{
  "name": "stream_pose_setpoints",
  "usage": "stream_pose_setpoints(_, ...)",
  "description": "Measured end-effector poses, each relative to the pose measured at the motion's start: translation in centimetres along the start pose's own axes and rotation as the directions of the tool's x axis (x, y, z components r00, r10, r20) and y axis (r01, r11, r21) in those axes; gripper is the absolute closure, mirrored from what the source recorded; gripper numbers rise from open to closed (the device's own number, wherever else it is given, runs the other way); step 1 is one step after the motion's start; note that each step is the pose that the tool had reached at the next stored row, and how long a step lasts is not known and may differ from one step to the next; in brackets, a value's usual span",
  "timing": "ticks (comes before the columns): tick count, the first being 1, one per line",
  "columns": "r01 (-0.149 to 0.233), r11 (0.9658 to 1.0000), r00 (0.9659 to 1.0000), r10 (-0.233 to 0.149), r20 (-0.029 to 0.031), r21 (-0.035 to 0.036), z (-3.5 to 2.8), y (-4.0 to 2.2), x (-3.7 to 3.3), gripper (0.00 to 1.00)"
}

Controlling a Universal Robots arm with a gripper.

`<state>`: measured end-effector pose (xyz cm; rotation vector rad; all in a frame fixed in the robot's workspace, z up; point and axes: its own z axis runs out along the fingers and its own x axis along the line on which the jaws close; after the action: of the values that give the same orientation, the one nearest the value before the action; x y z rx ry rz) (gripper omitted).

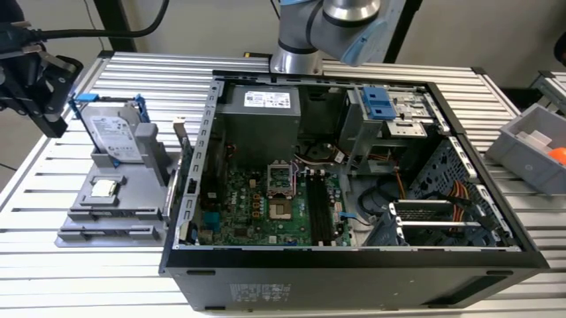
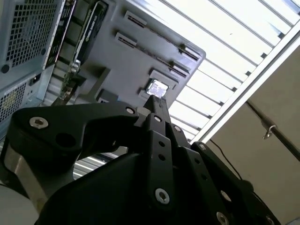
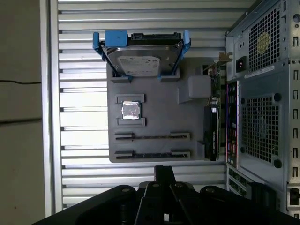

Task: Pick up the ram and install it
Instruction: 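Pick up the ram and move it above insertion slot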

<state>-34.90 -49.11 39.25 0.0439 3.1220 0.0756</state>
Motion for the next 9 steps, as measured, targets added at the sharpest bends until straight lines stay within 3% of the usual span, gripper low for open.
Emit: stream_pose_setpoints(9, 0.059, 0.9983, 0.9983, -0.059, -0.0027, -0.0013, 0.01, 0.02, 0.03, 1.0)
